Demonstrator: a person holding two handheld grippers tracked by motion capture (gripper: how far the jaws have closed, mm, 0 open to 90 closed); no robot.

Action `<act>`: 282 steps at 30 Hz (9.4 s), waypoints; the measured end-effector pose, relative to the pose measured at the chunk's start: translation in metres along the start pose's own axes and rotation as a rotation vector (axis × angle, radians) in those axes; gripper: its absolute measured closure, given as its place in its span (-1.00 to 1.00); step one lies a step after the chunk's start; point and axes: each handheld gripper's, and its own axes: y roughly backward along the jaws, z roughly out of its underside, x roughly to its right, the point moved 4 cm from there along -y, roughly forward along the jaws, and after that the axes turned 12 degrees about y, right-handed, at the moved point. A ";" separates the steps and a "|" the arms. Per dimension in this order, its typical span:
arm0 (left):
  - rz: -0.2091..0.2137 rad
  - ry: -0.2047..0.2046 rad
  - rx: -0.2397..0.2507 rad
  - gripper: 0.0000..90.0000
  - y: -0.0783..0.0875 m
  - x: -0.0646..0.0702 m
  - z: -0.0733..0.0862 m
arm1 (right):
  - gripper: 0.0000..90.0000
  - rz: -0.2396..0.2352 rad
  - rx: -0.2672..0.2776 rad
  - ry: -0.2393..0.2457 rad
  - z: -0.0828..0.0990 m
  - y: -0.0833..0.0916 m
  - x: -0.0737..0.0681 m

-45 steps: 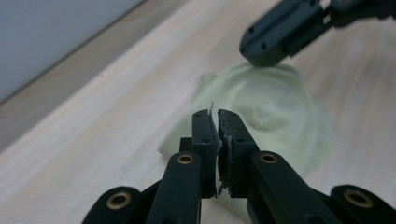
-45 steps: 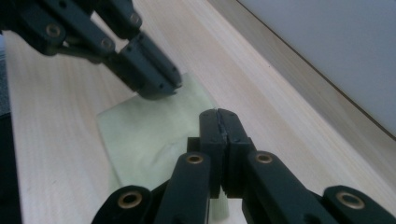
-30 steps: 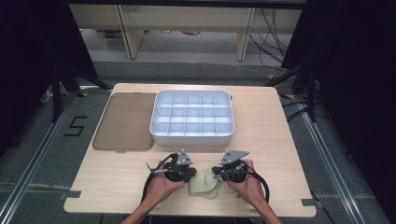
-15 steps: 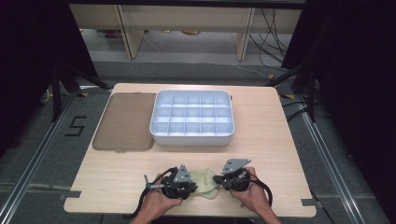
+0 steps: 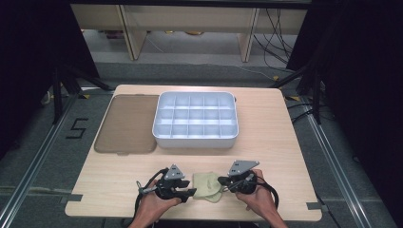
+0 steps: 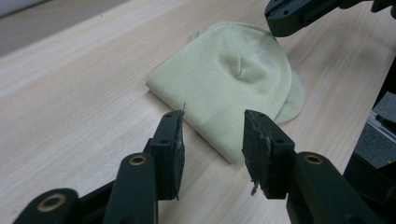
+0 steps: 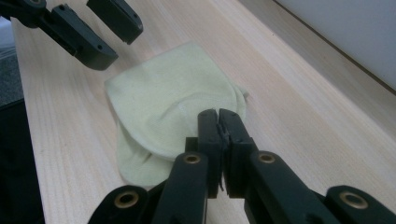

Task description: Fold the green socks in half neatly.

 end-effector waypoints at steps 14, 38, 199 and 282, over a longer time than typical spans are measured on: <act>-0.025 0.054 -0.064 0.20 -0.016 0.004 0.001 | 0.93 -0.010 0.018 0.025 -0.001 0.002 0.000; -0.067 0.025 -0.101 0.38 -0.011 -0.008 -0.003 | 0.93 -0.021 0.026 0.028 -0.002 0.004 -0.003; 0.035 -0.242 -0.062 0.87 -0.026 0.055 -0.009 | 0.99 -0.082 -0.005 -0.056 -0.001 -0.007 -0.007; -0.017 -0.320 -0.071 0.87 -0.033 0.054 -0.003 | 0.40 -0.229 -0.050 -0.368 0.000 -0.029 0.006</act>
